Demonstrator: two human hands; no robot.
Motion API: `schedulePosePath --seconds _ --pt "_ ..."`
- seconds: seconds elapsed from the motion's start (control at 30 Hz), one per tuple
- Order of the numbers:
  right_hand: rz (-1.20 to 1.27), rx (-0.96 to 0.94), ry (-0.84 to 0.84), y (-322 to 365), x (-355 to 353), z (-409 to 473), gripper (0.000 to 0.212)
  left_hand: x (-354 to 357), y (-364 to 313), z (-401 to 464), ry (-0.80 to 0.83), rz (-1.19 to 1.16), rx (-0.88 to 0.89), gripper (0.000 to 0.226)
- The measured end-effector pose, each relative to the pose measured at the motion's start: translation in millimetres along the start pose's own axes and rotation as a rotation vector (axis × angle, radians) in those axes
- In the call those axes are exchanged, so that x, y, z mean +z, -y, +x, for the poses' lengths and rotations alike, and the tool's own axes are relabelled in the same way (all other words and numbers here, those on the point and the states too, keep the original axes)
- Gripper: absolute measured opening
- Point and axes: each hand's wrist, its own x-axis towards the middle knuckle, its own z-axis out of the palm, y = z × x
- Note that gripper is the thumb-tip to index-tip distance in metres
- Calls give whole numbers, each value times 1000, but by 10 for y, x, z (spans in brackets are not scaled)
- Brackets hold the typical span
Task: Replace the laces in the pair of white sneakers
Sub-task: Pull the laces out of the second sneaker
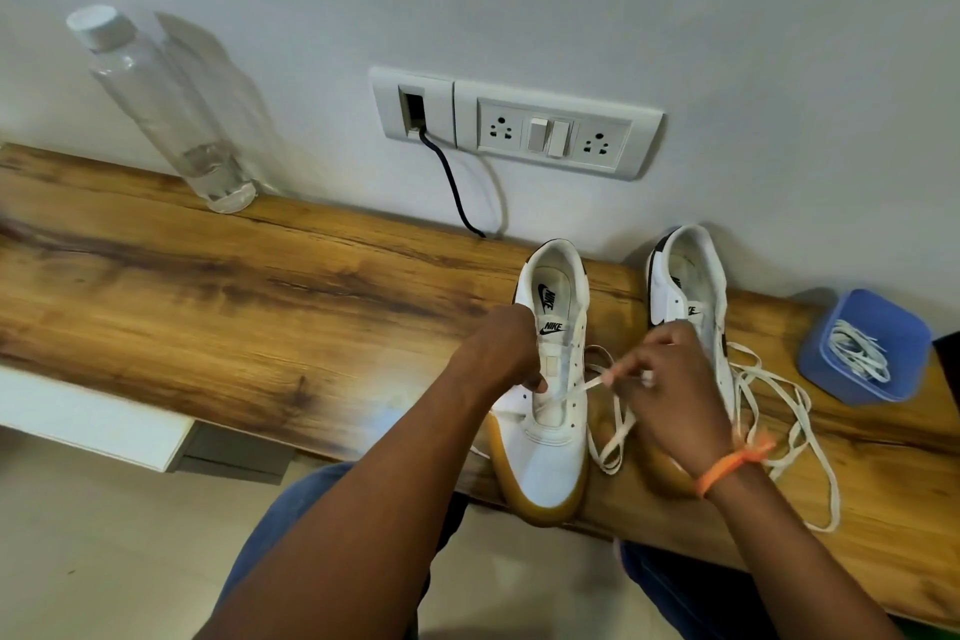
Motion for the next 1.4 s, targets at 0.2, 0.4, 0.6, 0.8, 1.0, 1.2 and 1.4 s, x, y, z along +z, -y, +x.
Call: schedulePosePath --seconds 0.2,0.4,0.6,0.8,1.0,1.2,1.4 --pt "-116 143 -39 -63 -83 -8 12 -16 -1 -8 10 -45 -10 47" --pt "-218 -170 -44 239 373 -173 16 -112 -4 -43 29 -110 -37 36" --pt "-135 -127 29 203 437 -236 7 -63 -36 -53 50 -120 -66 33" --pt "-8 135 -66 -163 -102 80 8 -42 -47 -41 66 -137 -97 32" --pt "-183 -33 -64 157 202 -180 24 -22 -40 -28 72 -113 -88 34" --pt "-352 -173 -33 238 547 -358 11 -11 -24 -20 45 -96 -73 40" --pt "2 87 -70 78 141 -62 29 -35 -32 -47 49 -92 -55 36"
